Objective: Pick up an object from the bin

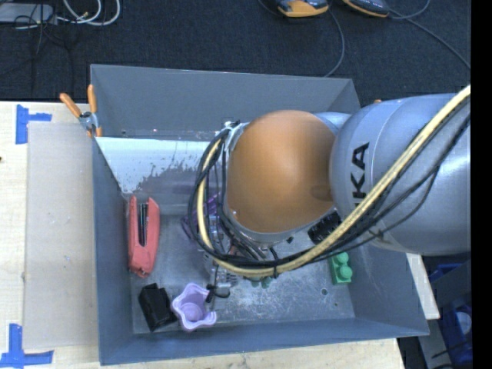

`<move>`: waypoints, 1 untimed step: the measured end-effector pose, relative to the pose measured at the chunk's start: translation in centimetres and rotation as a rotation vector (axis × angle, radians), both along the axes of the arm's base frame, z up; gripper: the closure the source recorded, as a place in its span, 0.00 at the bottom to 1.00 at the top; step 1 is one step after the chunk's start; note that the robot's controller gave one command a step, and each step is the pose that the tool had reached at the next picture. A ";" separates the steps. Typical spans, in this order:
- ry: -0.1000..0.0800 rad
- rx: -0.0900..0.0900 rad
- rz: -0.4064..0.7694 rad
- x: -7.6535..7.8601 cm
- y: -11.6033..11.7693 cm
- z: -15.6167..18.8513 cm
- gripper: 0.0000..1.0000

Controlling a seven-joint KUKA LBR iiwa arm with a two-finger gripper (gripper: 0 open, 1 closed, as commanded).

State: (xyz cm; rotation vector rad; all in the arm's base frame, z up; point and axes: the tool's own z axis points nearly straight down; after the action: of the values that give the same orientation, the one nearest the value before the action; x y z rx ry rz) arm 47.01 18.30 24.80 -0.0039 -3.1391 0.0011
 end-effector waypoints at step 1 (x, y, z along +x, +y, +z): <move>0.000 0.000 -0.079 0.6 -1.3 -7.4 0.00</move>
Offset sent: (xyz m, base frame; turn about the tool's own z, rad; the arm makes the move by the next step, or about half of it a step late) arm 0.0110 -0.0361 -0.0880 0.0088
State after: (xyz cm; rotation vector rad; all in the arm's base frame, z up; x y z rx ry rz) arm 47.59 16.99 17.41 -0.1286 -3.1362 0.0017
